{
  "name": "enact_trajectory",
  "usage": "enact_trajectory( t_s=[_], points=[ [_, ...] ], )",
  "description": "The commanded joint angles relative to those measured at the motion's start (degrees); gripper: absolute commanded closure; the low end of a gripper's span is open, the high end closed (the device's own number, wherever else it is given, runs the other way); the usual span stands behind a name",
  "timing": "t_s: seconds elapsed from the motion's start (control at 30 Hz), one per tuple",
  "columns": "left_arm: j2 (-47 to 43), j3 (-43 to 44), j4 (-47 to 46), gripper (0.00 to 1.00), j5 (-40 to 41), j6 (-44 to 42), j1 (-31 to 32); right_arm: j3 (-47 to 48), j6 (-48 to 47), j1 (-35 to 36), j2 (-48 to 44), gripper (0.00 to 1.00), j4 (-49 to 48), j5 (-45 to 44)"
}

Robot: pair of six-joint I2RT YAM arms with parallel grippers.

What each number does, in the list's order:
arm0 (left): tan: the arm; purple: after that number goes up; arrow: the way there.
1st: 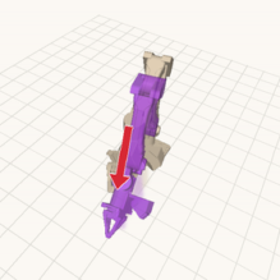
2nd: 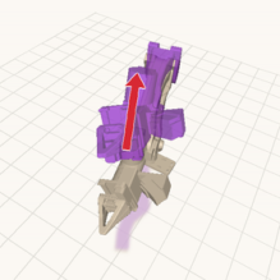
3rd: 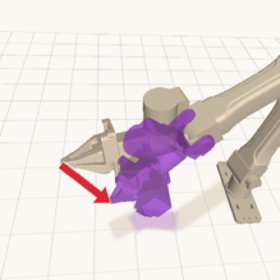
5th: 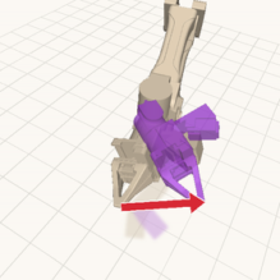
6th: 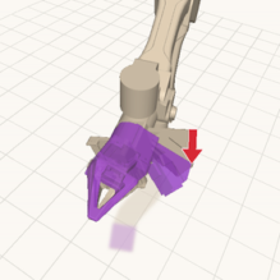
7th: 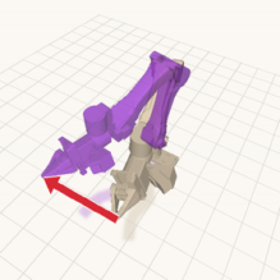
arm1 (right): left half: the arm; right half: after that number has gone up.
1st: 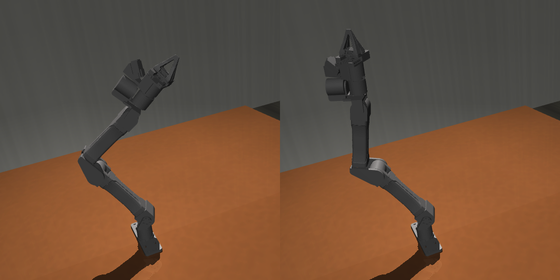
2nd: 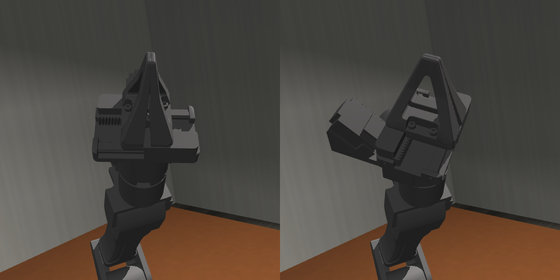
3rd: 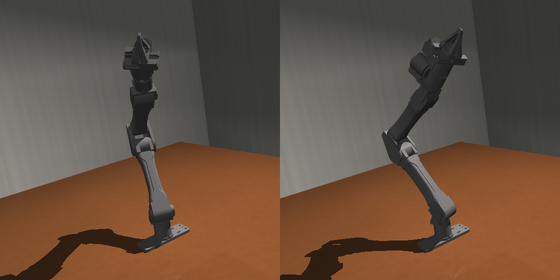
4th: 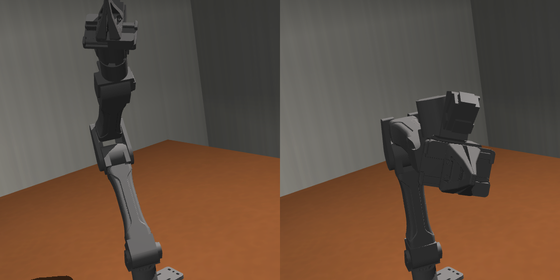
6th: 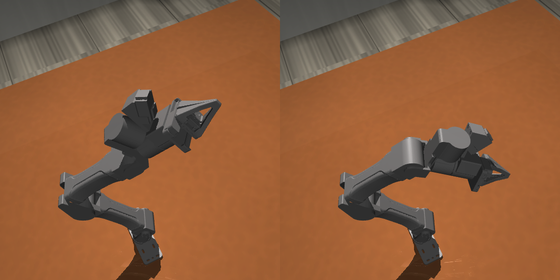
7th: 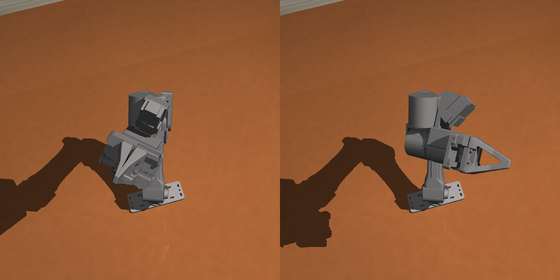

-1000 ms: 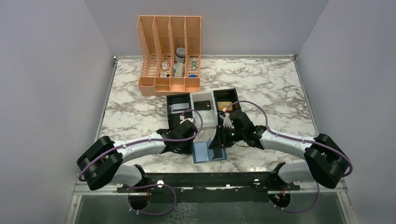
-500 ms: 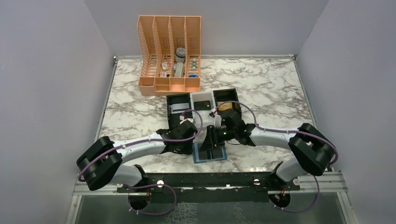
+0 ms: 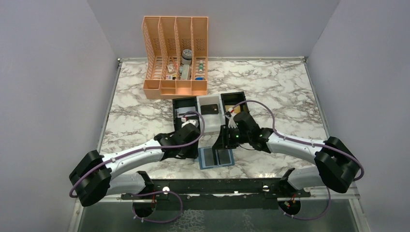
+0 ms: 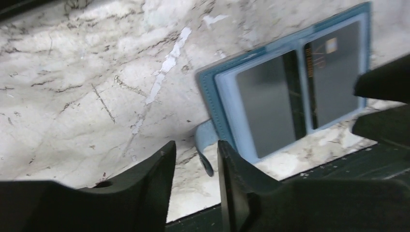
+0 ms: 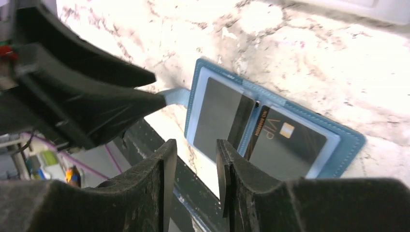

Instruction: Take the credit cards out of the card holder

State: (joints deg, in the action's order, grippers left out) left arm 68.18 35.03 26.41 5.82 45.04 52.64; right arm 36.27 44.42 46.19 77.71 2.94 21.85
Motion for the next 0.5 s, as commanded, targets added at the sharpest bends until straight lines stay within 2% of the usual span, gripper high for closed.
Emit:
enact_trajectory(
  t_s=[0.0, 0.13, 0.23, 0.47],
  points=[
    [-2.9, 4.6, 0.5, 0.57, -0.3, -0.7, 0.4, -1.7, 1.9, 0.2, -2.5, 0.63, 1.9, -9.1],
    [-2.1, 7.1, -0.7, 0.49, -4.1, -1.9, 0.4, -4.0, 3.2, 0.1, -3.6, 0.63, 0.1, -9.7],
    [-0.1, 7.8, -2.2, 0.49, -7.1, -2.3, 0.6, -5.3, 4.1, 0.0, -2.7, 0.63, -2.7, -6.2],
    [4.8, 7.9, -4.3, 0.52, -8.1, -1.9, 2.3, -6.6, 6.4, -0.1, 2.4, 0.71, -9.1, -0.2]
  ],
)
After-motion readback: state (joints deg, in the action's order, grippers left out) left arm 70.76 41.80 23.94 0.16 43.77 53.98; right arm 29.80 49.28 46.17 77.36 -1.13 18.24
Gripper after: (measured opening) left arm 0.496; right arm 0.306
